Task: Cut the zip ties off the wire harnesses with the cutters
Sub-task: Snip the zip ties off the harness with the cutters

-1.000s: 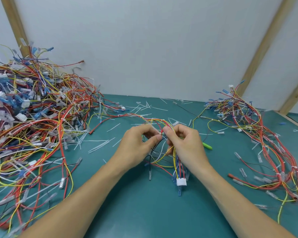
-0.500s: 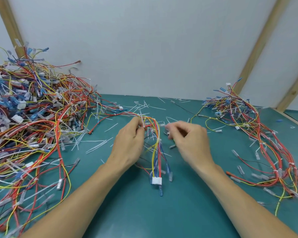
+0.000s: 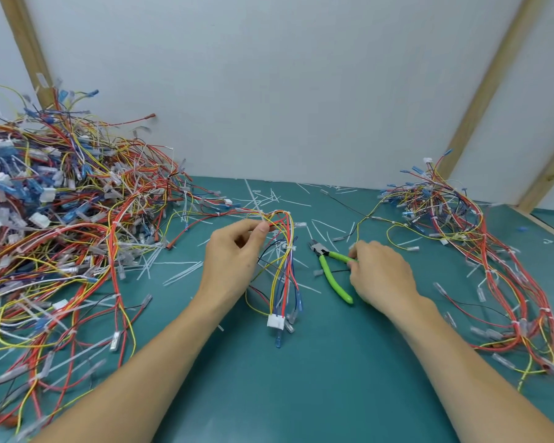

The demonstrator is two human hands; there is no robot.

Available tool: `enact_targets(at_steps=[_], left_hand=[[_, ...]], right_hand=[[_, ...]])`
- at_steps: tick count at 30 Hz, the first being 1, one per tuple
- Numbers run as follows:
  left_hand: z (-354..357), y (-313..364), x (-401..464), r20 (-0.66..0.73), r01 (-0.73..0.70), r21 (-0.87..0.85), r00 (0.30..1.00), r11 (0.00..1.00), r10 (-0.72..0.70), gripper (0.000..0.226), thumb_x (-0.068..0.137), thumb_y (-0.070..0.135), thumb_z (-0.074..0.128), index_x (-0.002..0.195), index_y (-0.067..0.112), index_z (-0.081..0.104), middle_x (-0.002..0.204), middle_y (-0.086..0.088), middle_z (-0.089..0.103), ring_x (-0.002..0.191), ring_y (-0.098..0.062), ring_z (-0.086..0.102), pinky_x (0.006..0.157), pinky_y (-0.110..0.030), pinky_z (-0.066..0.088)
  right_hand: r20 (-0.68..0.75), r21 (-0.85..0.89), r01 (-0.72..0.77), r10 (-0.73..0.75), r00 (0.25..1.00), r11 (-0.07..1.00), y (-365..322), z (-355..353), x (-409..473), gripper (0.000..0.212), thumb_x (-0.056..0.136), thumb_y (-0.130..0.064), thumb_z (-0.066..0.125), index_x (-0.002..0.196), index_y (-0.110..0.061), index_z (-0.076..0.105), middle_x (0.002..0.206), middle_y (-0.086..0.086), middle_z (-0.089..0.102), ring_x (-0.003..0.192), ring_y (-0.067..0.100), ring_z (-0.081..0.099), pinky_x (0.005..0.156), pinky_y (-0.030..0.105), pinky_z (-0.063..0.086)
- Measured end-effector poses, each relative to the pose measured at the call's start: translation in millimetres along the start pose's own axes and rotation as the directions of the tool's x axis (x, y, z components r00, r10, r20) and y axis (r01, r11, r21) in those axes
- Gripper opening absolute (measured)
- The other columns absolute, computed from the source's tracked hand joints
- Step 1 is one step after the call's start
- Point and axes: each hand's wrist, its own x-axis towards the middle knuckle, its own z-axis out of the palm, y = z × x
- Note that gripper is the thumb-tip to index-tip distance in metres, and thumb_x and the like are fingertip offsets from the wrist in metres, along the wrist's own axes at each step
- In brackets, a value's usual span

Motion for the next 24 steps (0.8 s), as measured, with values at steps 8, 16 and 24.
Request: enact_targets(at_steps=[8, 16, 24], left_hand=[[-1.2, -3.4, 3.6, -0.041, 0.123, -0.143, 0.991, 0.982, -0.13, 0.015, 0.093, 0.031, 0.071, 0.082, 0.023, 0.079, 0.088, -0.026, 0.067, 0.07, -0.012, 0.049, 0.062, -0.02, 0.037], [3.2, -0.8, -2.8, 0.001, -0.028, -0.1, 1.0, 0.995, 0.028, 0.013, 0.093, 0.025, 0.073, 0.086, 0.016, 0.08, 0.058, 0.018, 0.06, 0.054, 0.0, 0.045, 0.055, -0.012, 0.034], [4.4, -3.3, -3.2, 0.029, -0.045, -0.089, 0.998, 0.995, 0.047, 0.013, 0.094, 0.022, 0.071, 0.084, 0.017, 0.079, 0.059, 0.019, 0.06, 0.056, -0.001, 0.047, 0.058, -0.013, 0.037]], right_hand=[[-0.115, 0.466, -0.104, 0.177, 0.978, 0.879, -0.6, 6.7, 11.5, 0.021, 0.107, -0.018, 0.04, 0.1, -0.016, 0.06, 0.089, 0.004, 0.062, 0.083, 0.032, 0.056, 0.068, 0.041, 0.043], [0.236, 0.95, -0.255, -0.118, 0.964, -0.181, -17.8, -14.8, 4.3, 0.051, 0.104, -0.034, 0.023, 0.103, -0.006, 0.066, 0.062, -0.006, 0.033, 0.047, 0.008, 0.022, 0.04, 0.021, 0.016], [0.078, 0.997, -0.08, -0.124, 0.989, -0.012, -27.3, -18.0, -5.4, 0.052, 0.109, -0.03, 0.025, 0.116, -0.023, 0.076, 0.072, -0.006, 0.043, 0.063, 0.01, 0.033, 0.057, 0.028, 0.025]])
